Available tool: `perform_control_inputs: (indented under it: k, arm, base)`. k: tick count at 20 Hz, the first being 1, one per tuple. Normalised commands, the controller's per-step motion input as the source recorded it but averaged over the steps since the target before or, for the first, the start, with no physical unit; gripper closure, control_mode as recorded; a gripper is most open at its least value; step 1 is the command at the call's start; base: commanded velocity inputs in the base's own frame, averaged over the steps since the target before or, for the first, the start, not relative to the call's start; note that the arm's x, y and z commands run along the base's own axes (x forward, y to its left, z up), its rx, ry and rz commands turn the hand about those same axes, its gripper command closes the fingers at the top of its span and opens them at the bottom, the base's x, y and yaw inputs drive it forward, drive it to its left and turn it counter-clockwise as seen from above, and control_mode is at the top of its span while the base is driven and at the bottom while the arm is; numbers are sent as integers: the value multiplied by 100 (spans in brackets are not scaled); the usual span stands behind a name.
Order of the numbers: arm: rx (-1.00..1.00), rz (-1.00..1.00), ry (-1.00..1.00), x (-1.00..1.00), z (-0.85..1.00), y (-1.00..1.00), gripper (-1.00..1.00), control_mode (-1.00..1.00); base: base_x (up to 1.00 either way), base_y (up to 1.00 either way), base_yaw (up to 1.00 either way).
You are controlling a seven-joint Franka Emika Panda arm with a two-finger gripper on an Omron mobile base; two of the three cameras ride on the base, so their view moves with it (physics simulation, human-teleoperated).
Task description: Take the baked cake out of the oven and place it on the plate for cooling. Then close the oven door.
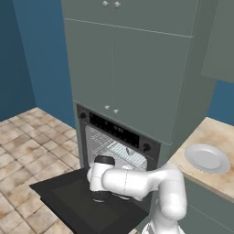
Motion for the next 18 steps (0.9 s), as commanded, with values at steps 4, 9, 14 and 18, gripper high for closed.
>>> perform_control_inputs:
  k: [4, 9, 14, 18]
  arm:
    - [7, 0, 19, 10, -36, 0, 100, -100]
    - [14, 0, 21, 0, -37, 0, 100, -100]
    - [14, 0, 17, -9, -47, 1, 100, -100]
    - [11, 0, 12, -45, -62, 21, 100, -100]
  base:
    - [0, 0, 0]
    - [0, 0, 0]
    - [0, 0, 0]
    - [0, 0, 0]
